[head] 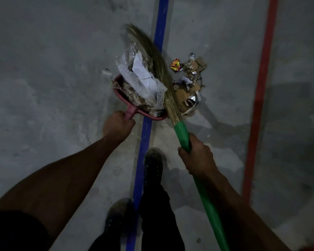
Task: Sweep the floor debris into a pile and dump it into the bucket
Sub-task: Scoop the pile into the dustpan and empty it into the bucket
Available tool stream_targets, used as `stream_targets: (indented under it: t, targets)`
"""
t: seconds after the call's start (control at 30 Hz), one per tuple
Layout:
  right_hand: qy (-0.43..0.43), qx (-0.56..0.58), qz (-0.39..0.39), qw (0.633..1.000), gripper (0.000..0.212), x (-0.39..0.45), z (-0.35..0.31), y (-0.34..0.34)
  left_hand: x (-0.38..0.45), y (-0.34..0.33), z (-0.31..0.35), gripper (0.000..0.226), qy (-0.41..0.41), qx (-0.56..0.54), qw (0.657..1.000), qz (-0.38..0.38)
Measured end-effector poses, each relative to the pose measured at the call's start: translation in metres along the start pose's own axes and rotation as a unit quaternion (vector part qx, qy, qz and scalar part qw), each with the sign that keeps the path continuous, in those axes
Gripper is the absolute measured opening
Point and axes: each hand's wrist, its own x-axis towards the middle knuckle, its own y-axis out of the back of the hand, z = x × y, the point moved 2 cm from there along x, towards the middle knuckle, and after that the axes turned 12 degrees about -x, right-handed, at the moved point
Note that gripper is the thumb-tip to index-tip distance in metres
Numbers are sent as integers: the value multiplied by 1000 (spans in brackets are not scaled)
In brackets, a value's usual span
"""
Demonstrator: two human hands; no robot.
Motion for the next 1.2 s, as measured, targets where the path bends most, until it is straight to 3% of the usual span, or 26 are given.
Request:
stream_targets:
  t: [0.3, 0.7, 0.97, 1.2]
  targets:
    - [14, 65, 47, 997, 44, -203, -26, 42, -164, 135, 23, 13, -81, -29, 996, 4]
    - [-2, 96, 131, 987, 36, -487, -69, 28, -384, 287, -19, 11, -181, -26, 983, 20]
    - [-58, 136, 137, 980, 30, -615, -36, -2, -485, 295, -37, 12, -232, -15, 972, -43]
    - [-101, 191, 177, 960, 28, -709, 46, -33, -579, 236, -46, 15, -272, 5, 958, -92]
